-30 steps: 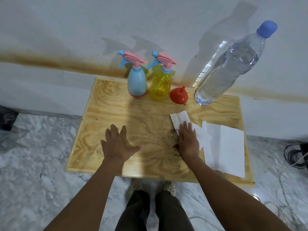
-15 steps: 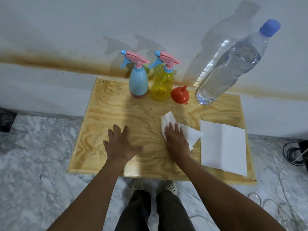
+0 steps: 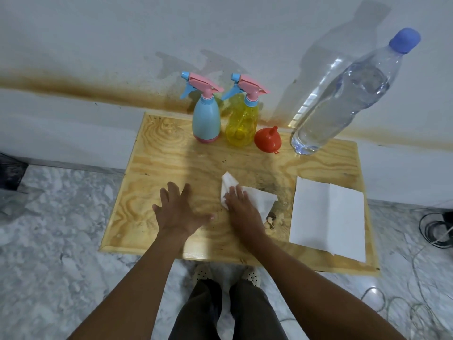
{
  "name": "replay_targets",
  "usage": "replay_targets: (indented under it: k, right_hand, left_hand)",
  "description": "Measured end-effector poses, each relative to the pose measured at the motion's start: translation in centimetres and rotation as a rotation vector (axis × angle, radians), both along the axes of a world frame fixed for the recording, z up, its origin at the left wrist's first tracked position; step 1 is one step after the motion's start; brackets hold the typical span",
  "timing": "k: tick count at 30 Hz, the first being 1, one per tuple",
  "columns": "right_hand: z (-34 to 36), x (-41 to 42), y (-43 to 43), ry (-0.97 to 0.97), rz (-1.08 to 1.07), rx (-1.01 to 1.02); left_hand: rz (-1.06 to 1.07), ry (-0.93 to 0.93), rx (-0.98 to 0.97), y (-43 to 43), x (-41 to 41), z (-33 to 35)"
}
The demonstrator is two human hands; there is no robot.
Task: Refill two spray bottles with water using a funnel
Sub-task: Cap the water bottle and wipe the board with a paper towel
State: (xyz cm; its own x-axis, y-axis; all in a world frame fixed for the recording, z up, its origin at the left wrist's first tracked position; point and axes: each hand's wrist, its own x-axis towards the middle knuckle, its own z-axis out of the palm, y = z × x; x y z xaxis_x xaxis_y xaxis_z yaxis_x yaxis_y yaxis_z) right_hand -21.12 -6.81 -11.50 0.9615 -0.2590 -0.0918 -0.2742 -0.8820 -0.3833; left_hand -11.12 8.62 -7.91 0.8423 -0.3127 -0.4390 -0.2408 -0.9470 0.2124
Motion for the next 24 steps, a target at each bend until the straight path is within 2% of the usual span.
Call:
replay_targets:
  k: [1, 5, 9, 13, 18, 24]
  right_hand:
    - [0.0, -0.4, 0.4, -0.038, 0.038, 0.025]
    - [-0.3, -2.8, -0.9, -0.019, 0.24, -0.082]
    - [-0.3, -3.0, -2.5, 0.046, 0.051, -0.04]
    - [0.6, 0.3, -1.8, -0.005, -0.07, 0.121]
    - [1.2, 4.6, -1.5, 0.108, -0.092, 0.193]
    - [2.0, 2.0, -0.5, 0.153, 0.076, 0.247]
  left_hand:
    - [-0.003, -0.007, 0.003, 0.0, 0.0, 0.0]
    - [0.001, -0.009, -0.005, 0.0, 0.0, -0.1]
    - [0.01, 0.016, -0.025, 0.1, 0.0, -0.2]
    - [0.013, 0.02, -0.013, 0.2, 0.0, -0.1]
    - [-0.005, 0.013, 0.008, 0.2, -0.1, 0.0]
    - [-0.07, 0.038, 0.036, 0.6, 0.3, 0.1]
